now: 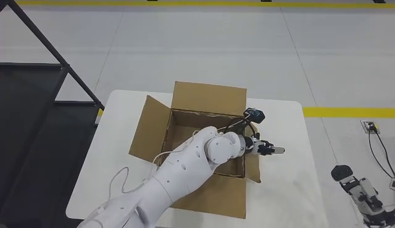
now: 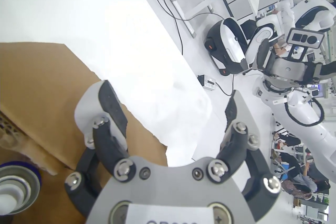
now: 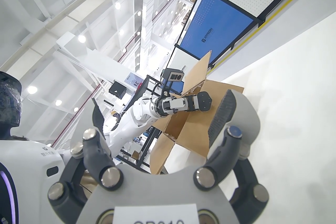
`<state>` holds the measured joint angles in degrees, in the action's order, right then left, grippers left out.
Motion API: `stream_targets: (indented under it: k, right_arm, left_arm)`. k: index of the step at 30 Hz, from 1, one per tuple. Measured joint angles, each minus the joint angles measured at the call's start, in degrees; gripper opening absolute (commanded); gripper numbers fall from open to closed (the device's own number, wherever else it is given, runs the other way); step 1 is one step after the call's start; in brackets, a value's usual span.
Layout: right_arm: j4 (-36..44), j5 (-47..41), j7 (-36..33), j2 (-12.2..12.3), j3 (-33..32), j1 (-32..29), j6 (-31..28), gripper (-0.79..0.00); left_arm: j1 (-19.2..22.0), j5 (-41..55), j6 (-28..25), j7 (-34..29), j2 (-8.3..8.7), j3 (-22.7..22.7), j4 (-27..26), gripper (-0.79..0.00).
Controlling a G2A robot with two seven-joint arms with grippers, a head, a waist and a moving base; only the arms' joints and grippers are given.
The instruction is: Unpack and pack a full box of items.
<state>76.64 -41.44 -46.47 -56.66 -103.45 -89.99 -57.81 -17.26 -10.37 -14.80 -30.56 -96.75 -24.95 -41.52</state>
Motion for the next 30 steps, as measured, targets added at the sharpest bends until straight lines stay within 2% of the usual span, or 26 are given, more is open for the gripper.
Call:
stream_targets:
  k: [4, 8, 11, 14, 17, 19, 21, 24, 27, 30]
  right_arm:
    - [-0.8, -0.6, -0.4, 0.3, 1.0, 1.2, 0.4, 0.0]
    - [-1.3, -1.3, -1.0, 0.5, 1.9, 2.7, 1.0, 0.0]
    - [-1.4, -1.9, -1.8, 0.7, 2.5, 4.1, 1.8, 0.0]
    - [-1.4, -2.1, -2.8, 0.8, 3.3, 5.6, 2.8, 0.0]
    - [-1.1, -1.3, -3.8, 0.9, 4.2, 7.4, 3.8, 0.0]
    - [-0.4, -0.4, -4.3, 0.8, 4.9, 8.6, 4.3, 0.0]
    - [0.6, 0.8, -4.6, 0.8, 5.5, 9.9, 4.7, 0.0]
    - [3.6, 4.1, -4.3, 0.8, 6.3, 11.6, 5.9, 0.0]
    - [8.2, 9.4, -2.4, 0.6, 7.3, 13.1, 7.6, 0.0]
    - [14.1, 17.7, 0.0, 0.5, 9.1, 14.6, 11.5, 0.0]
  left_arm:
    - [0.4, -1.2, -2.4, 0.8, -0.14, -1.0, 0.7, 0.0]
    - [0.1, -2.9, -5.9, 1.6, 0.91, -3.1, -1.0, 0.0]
    - [-0.5, -4.5, -9.8, 1.3, 2.79, -5.9, -3.9, 0.0]
    - [-2.0, -6.8, -12.8, 1.0, 5.61, -10.3, -8.3, 0.0]
    - [-5.5, -9.5, -14.7, 0.2, 9.3, -17.0, -16.9, 0.0]
    - [-10.1, -12.3, -14.6, -0.9, 12.36, -23.7, -26.0, 0.0]
    - [-16.6, -14.9, -13.4, -3.3, 15.34, -31.7, -37.1, 0.0]
    - [-27.1, -15.6, -11.8, -7.5, 18.64, -43.9, -52.9, 0.0]
    - [-36.1, -13.2, -11.4, -10.1, 20.57, -55.2, -64.3, 0.0]
    - [-42.8, -10.7, -12.0, -10.5, 21.73, -65.0, -70.5, 0.0]
